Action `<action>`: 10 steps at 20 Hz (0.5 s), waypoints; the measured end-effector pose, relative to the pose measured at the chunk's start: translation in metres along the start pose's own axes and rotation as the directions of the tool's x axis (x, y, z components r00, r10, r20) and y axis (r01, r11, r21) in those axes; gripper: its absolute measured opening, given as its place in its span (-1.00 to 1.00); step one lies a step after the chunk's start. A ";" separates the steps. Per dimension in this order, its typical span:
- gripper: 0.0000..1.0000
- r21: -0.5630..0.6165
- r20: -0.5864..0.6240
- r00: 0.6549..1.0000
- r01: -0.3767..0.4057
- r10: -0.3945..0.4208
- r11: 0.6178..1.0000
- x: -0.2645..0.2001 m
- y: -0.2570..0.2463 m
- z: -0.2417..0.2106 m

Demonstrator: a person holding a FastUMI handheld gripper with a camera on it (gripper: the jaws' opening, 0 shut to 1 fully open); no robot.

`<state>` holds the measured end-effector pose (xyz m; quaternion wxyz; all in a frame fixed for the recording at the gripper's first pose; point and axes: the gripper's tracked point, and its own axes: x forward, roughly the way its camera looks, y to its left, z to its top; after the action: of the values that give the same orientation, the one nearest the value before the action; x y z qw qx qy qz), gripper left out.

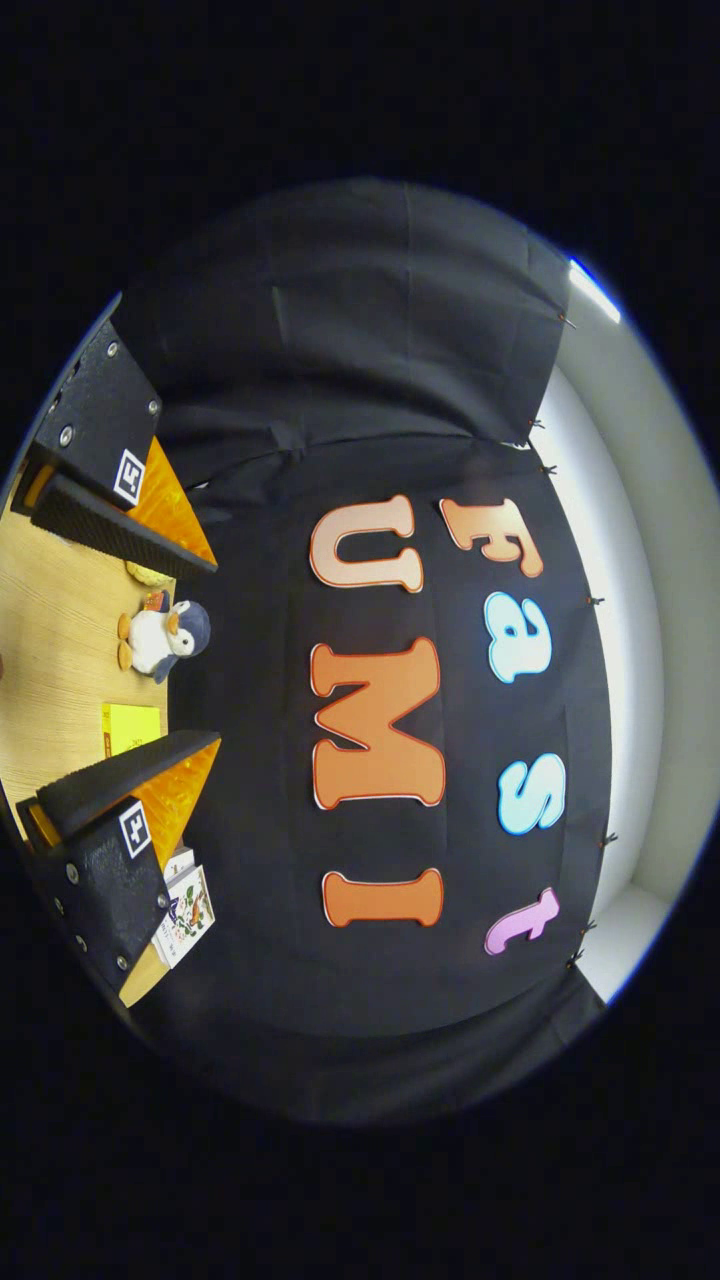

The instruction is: Open the storage box then place both shoes into the box .Put the left shoe in first, then the right shoe, with the right side of both shoes facing outward in a uniform manner.

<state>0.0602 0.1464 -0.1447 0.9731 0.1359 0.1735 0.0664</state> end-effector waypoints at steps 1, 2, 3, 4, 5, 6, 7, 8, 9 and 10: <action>0.84 0.006 0.024 1.000 0.011 -0.011 1.000 0.000 -0.008 0.007; 0.84 0.002 0.044 0.999 0.028 -0.028 1.000 0.002 -0.018 0.007; 0.84 -0.007 0.057 0.997 0.046 -0.046 0.999 0.000 -0.026 0.010; 0.84 -0.021 0.069 0.996 0.060 -0.059 0.998 -0.003 -0.033 0.014; 0.84 -0.033 0.085 0.994 0.072 -0.069 0.997 -0.005 -0.038 0.018; 0.84 -0.044 0.103 0.992 0.082 -0.077 0.996 -0.008 -0.044 0.023; 0.84 -0.054 0.124 0.989 0.090 -0.082 0.995 -0.011 -0.047 0.029; 0.84 -0.064 0.142 0.986 0.097 -0.087 0.993 -0.013 -0.048 0.033; 0.83 -0.072 0.160 0.983 0.102 -0.089 0.992 -0.014 -0.051 0.037; 0.83 -0.076 0.170 0.982 0.101 -0.086 0.992 -0.015 -0.052 0.040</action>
<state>0.0650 0.0849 -0.1184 0.9911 0.0914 0.0950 0.0163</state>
